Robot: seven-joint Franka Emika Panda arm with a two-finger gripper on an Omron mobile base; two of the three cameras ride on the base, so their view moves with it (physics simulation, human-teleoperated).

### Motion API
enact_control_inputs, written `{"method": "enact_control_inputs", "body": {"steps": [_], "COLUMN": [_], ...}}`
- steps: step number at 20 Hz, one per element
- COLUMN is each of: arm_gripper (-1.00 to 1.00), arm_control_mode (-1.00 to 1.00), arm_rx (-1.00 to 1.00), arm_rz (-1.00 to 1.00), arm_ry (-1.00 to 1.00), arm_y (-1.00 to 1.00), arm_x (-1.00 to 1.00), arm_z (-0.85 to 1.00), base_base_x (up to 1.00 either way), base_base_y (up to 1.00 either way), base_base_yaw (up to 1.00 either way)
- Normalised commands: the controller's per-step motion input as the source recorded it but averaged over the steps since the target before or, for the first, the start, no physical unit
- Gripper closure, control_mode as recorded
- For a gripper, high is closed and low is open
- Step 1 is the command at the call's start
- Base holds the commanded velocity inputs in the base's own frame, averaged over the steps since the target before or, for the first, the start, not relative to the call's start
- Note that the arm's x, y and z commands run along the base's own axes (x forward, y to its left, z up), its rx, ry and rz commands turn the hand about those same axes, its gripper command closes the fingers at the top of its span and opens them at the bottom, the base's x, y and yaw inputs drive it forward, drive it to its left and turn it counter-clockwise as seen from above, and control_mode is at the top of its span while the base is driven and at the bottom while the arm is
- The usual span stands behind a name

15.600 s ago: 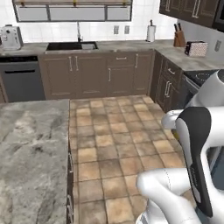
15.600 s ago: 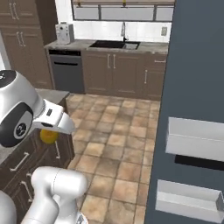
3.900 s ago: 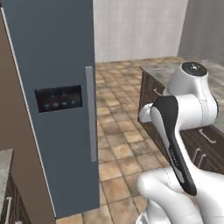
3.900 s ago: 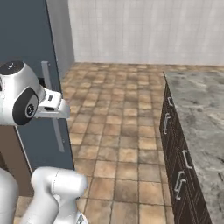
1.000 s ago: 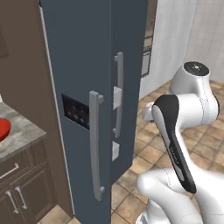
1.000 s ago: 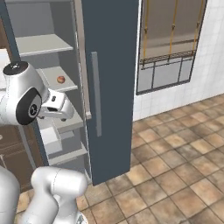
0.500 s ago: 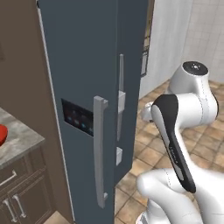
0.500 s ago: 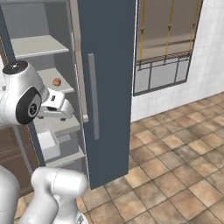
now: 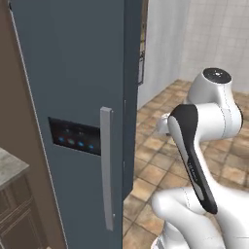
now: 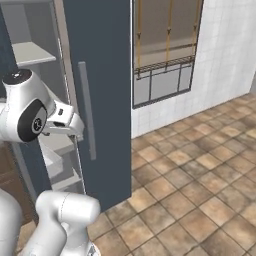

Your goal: Take the lemon, peach, and carrot from the freezer and place them in the bowl on the counter.

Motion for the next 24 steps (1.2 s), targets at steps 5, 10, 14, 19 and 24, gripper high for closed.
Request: {"method": "enact_control_inputs", "body": {"steps": [5, 10, 14, 19, 24], "arm_gripper": [-1.0, -1.0, -1.0, -1.0, -1.0], "arm_control_mode": [1.0, 1.0, 1.0, 1.0, 1.0], "arm_rx": [0.0, 0.0, 0.0, 0.0, 0.0], "arm_rz": [0.0, 0.0, 0.0, 0.0, 0.0], "arm_ry": [0.0, 0.0, 0.0, 0.0, 0.0], "arm_y": [0.0, 0.0, 0.0, 0.0, 0.0], "arm_x": [0.0, 0.0, 0.0, 0.0, 0.0], "arm_z": [0.0, 0.0, 0.0, 0.0, 0.0], "base_base_x": [-0.89, -1.0, -0.09, 0.16, 0.95], "base_base_y": [-0.57, -0.37, -0.03, 0.0, 0.33], "base_base_yaw": [-0.09, -0.26, -0.64, -0.81, -0.46]}}
